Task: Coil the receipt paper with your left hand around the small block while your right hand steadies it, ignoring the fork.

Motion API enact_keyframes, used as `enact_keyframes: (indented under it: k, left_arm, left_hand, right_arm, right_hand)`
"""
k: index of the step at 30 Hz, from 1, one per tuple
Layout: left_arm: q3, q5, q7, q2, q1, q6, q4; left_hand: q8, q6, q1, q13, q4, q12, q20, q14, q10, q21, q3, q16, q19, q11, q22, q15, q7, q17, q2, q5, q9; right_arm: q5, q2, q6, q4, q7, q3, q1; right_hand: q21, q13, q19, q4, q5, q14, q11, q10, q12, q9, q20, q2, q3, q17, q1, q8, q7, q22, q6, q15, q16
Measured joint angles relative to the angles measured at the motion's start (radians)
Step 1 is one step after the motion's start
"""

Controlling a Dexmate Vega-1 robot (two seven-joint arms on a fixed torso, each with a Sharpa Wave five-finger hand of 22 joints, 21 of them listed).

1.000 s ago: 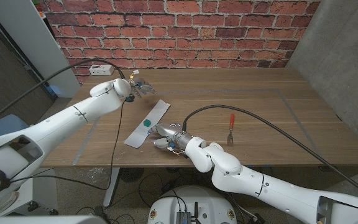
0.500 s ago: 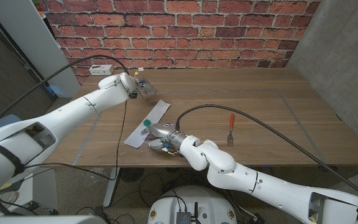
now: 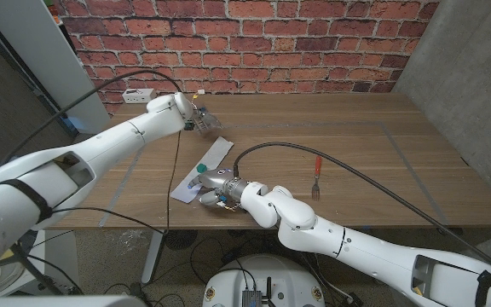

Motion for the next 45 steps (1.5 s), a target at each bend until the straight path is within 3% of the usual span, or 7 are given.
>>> enact_keyframes:
  k: [5, 12, 16, 19, 30, 41, 45]
  left_arm:
    - [0.025, 0.001, -0.025, -0.034, -0.036, -0.011, 0.060]
    - [0.066, 0.005, -0.082, -0.074, -0.088, -0.029, 0.131]
    - [0.083, 0.005, -0.114, -0.088, -0.110, -0.039, 0.158]
    - [0.092, 0.005, -0.133, -0.095, -0.121, -0.044, 0.170]
    - [0.130, 0.002, -0.225, -0.118, -0.174, -0.069, 0.231]
    - [0.199, 0.010, -0.369, -0.184, -0.259, -0.132, 0.378]
    - [0.226, 0.030, -0.407, -0.211, -0.285, -0.146, 0.430]
  left_hand:
    - [0.007, 0.031, 0.000, -0.002, 0.004, 0.016, 0.007, 0.083, 0.068, 0.000, -0.004, 0.023, 0.021, -0.009, 0.000, -0.008, 0.005, 0.000, 0.000, 0.002, 0.000]
    - [0.012, 0.050, 0.000, -0.005, 0.004, 0.016, 0.012, 0.093, 0.073, 0.000, -0.004, 0.020, 0.015, -0.011, 0.000, -0.015, 0.003, 0.000, 0.000, 0.004, 0.000]
    - [0.012, 0.050, 0.000, -0.005, 0.004, 0.016, 0.023, 0.088, 0.073, 0.000, -0.004, 0.015, 0.005, -0.011, 0.000, -0.013, 0.003, 0.000, 0.000, 0.006, 0.000]
    - [0.012, 0.055, 0.000, -0.005, 0.004, 0.011, 0.025, 0.088, 0.073, 0.000, -0.004, 0.015, 0.007, -0.011, 0.001, -0.013, -0.001, 0.000, 0.000, 0.006, 0.000]
    - [0.011, 0.076, 0.022, -0.004, 0.000, 0.039, 0.044, 0.165, 0.209, 0.000, 0.014, 0.015, 0.030, -0.029, 0.007, -0.033, -0.007, -0.005, 0.022, 0.006, 0.000]
    - [-0.001, 0.081, 0.058, -0.002, -0.013, -0.021, 0.065, 0.039, 0.080, -0.032, 0.045, -0.036, -0.057, -0.024, 0.012, -0.007, -0.025, 0.002, 0.053, -0.002, 0.000]
    - [-0.001, 0.080, 0.101, -0.002, -0.024, -0.013, 0.062, 0.032, 0.103, -0.039, 0.056, -0.028, -0.067, -0.043, 0.012, -0.004, -0.027, 0.007, 0.053, -0.002, 0.000]
  right_arm:
    - [0.005, 0.009, 0.011, 0.013, 0.014, -0.005, 0.011]
    - [0.009, 0.020, 0.017, 0.033, 0.035, -0.013, 0.024]
    - [0.029, 0.026, 0.026, 0.051, 0.052, -0.012, 0.034]
    - [0.047, 0.029, 0.033, 0.064, 0.060, -0.010, 0.042]
    - [0.091, 0.043, 0.030, 0.121, 0.070, -0.016, 0.062]
    - [0.096, 0.047, 0.004, 0.156, 0.072, -0.039, 0.084]
    - [0.097, 0.046, -0.001, 0.161, 0.070, -0.043, 0.089]
  right_hand:
    - [0.000, 0.000, 0.000, 0.003, 0.000, 0.003, -0.005, 0.008, 0.000, 0.000, 0.000, 0.008, -0.003, 0.000, 0.008, 0.000, 0.003, 0.000, 0.003, 0.003, 0.000]
    - [0.000, 0.000, 0.005, 0.005, 0.000, 0.004, -0.008, 0.011, 0.000, 0.000, -0.005, 0.008, -0.005, 0.000, 0.008, 0.000, 0.005, 0.000, 0.013, 0.004, 0.000]
    - [-0.003, 0.000, 0.009, 0.061, -0.008, 0.004, 0.003, 0.021, 0.000, 0.000, -0.002, 0.017, -0.056, 0.010, -0.055, 0.004, 0.010, 0.003, 0.018, 0.004, 0.005]
    - [-0.012, 0.000, 0.009, 0.080, -0.008, 0.004, 0.007, 0.025, 0.002, 0.000, -0.002, 0.023, -0.072, 0.014, -0.079, 0.005, 0.012, 0.002, 0.028, 0.004, 0.005]
    - [-0.016, 0.000, 0.002, 0.069, -0.008, 0.023, -0.001, 0.050, 0.008, 0.000, -0.009, 0.040, -0.060, 0.011, -0.068, 0.009, 0.010, 0.001, 0.057, 0.004, 0.009]
    - [-0.019, 0.000, -0.007, 0.064, -0.008, 0.031, -0.003, 0.062, 0.008, 0.000, -0.018, 0.043, -0.056, 0.006, -0.059, 0.016, 0.015, -0.001, 0.074, 0.002, 0.009]
    - [-0.017, 0.000, -0.005, 0.065, -0.008, 0.031, -0.002, 0.062, 0.008, 0.000, -0.020, 0.042, -0.056, 0.006, -0.058, 0.016, 0.012, -0.002, 0.077, 0.001, 0.012]
